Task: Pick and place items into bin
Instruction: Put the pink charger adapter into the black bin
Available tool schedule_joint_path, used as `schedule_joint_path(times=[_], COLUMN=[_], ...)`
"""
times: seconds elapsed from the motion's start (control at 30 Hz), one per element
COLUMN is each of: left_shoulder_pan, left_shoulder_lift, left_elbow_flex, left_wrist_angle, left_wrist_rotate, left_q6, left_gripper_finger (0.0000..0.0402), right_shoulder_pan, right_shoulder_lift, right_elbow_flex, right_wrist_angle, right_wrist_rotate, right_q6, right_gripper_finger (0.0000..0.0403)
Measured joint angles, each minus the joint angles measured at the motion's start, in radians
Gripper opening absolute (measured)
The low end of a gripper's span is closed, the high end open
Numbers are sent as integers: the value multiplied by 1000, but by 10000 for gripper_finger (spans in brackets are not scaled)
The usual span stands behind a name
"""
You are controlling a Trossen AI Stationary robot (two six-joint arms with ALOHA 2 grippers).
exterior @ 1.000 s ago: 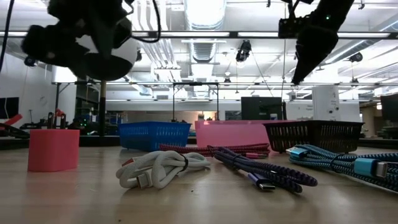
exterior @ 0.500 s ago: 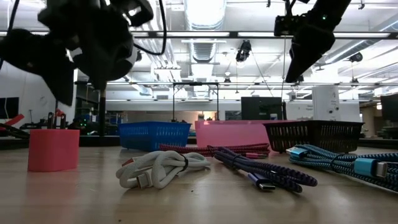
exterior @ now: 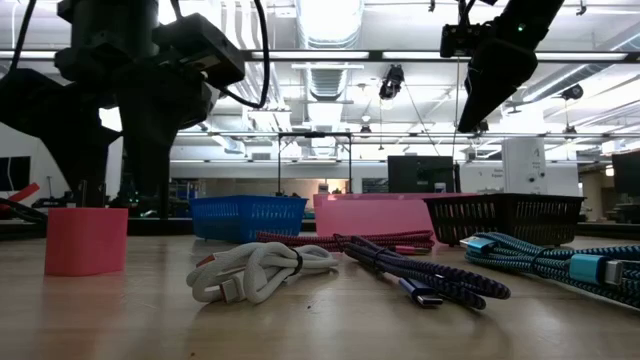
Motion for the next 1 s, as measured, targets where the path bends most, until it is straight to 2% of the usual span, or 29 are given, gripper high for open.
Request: schedule_joint_path(times=[0.23, 1.0], left_shoulder_pan=[-5, -7], left_shoulder_lift=[0, 54], left_elbow_flex=[-23, -32], left_wrist_angle=[-5, 51], left_wrist_rotate=[65, 68], left_q6=[8, 7], left_gripper_finger=[215, 215], right_shoulder_pan=[0, 0], right_shoulder_lift=[0, 0], right_elbow_flex=[0, 0], right_wrist_angle=[14, 15], right_wrist_rotate=[0, 0], right_q6=[-5, -15], right_gripper_finger=[196, 196])
